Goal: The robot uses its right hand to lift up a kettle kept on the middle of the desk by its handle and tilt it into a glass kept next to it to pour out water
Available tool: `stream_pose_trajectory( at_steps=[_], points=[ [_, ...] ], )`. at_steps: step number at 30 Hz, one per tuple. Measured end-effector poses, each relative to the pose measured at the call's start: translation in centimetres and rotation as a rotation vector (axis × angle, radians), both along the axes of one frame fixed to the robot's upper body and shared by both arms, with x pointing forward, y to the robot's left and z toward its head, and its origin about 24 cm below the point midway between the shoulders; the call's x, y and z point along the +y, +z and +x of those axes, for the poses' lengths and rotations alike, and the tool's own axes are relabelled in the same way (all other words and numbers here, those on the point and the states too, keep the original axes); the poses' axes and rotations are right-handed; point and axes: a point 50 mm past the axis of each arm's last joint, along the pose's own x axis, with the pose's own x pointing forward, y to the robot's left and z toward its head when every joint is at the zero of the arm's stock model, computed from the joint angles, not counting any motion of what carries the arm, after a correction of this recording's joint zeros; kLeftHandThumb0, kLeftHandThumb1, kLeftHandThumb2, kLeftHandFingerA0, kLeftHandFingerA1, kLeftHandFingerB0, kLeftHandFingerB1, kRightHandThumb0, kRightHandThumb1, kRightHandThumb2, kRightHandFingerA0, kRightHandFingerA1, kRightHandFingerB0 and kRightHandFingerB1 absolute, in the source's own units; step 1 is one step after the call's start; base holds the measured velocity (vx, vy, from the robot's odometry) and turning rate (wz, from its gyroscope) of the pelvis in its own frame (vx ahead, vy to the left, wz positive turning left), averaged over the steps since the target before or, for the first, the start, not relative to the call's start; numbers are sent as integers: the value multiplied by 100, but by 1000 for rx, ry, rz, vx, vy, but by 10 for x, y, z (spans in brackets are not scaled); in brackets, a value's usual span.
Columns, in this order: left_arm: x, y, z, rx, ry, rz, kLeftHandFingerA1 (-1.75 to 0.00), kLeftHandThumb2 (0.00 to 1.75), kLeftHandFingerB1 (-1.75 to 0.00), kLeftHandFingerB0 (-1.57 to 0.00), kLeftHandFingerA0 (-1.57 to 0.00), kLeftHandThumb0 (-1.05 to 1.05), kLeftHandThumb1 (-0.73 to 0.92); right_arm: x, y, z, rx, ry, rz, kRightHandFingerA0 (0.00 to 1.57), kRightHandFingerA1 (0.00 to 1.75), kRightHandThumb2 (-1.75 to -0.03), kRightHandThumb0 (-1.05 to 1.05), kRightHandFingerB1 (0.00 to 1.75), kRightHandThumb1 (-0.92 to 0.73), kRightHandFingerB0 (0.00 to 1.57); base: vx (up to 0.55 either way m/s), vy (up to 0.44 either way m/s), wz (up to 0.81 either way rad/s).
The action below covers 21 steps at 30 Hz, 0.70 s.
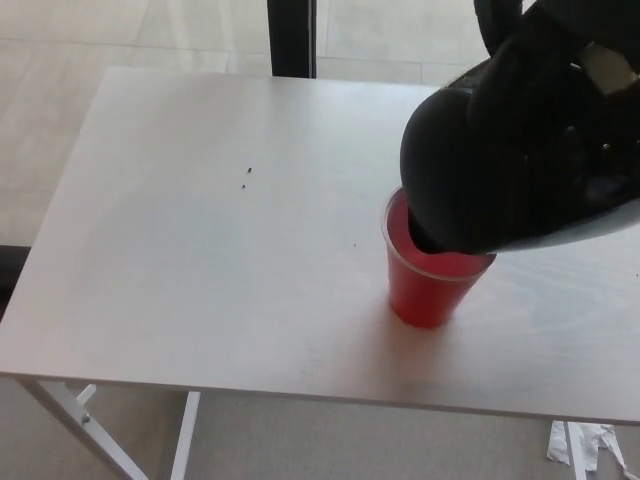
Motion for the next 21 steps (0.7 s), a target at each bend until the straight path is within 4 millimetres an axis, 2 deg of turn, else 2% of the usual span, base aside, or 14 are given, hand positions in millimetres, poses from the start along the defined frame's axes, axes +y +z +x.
stream_pose_trajectory(
  at_steps=[1, 3, 4, 5, 6, 7, 9, 10, 13, 15, 16, 18, 20, 21],
  points=[
    [0, 0, 0, -1, -2, 1, -59, 122, -85, -41, -58, -105, 35, 3, -1, -1, -1, -1, -12, 102, 175, -99, -25, 155, -38, 85, 0, 0, 0],
    [-1, 1, 1, -1, -7, 3, -60, 122, -87, -41, -58, -105, 36, 10, -2, -2, -9, 2, -32, 104, 175, -105, -27, 141, -41, 89, 0, 0, 0],
    [-1, 1, 1, -1, -9, 5, -59, 122, -85, -41, -58, -105, 35, 12, -2, -2, -12, 3, -40, 105, 170, -105, -31, 115, -40, 90, 0, 0, 0],
    [-1, 1, 2, -1, -12, 6, -59, 122, -85, -40, -57, -105, 35, 16, -2, -3, -16, 5, -53, 110, 170, -107, -27, 115, -39, 93, 0, 0, 0],
    [-1, 1, 2, -1, -13, 7, -60, 122, -85, -42, -57, -105, 35, 19, -2, -4, -18, 9, -62, 130, 137, -110, -36, 106, -43, 97, 0, 0, 0],
    [-1, 1, 2, -1, -13, 7, -60, 122, -85, -42, -57, -105, 35, 22, -3, -5, -20, 13, -71, 130, 137, -110, -36, 106, -43, 97, 0, 0, 0],
    [-2, 1, 2, 1, -15, 7, -60, 121, -85, -43, -56, -105, 35, 31, -4, -9, -30, 23, -106, 129, 137, -111, -32, 108, -41, 98, 0, 0, 0],
    [-2, 1, 2, 2, -15, 7, -60, 121, -86, -42, -56, -105, 36, 33, -4, -10, -34, 23, -117, 103, 171, -111, -27, 121, -39, 91, 0, 0, 0],
    [-2, 0, 2, 4, -17, 7, -61, 98, -84, -43, -57, -105, 49, 38, -6, -12, -41, 16, -143, 103, 168, -102, -28, 113, -46, 87, 0, 0, 0],
    [-2, 0, 2, 8, -19, 8, -61, 98, -84, -43, -57, -105, 49, 38, -5, -12, -40, 3, -151, 103, 168, -102, -28, 113, -46, 87, 0, 0, 0],
    [-2, 0, 2, 9, -20, 9, -61, 95, -83, -45, -58, -105, 47, 38, -5, -12, -37, -3, -153, 100, 175, -95, -30, 129, -50, 86, 0, 0, 0],
    [-2, 0, 2, 10, -18, 8, -62, 95, -83, -44, -58, -105, 47, 36, -3, -11, -31, -19, -144, 115, 170, -108, -23, 125, -46, 84, 0, 0, 0],
    [-1, 0, 1, 12, -13, 6, -62, 96, -85, -43, -57, -105, 48, 32, -2, -9, -21, -35, -126, 100, 175, -101, -18, 167, -41, 78, 0, 0, 0],
    [-1, -1, 1, 13, -12, 6, -62, 96, -85, -43, -57, -105, 48, 30, -1, -8, -15, -45, -118, 100, 175, -101, -18, 167, -41, 78, 0, 0, 0]
  ],
)
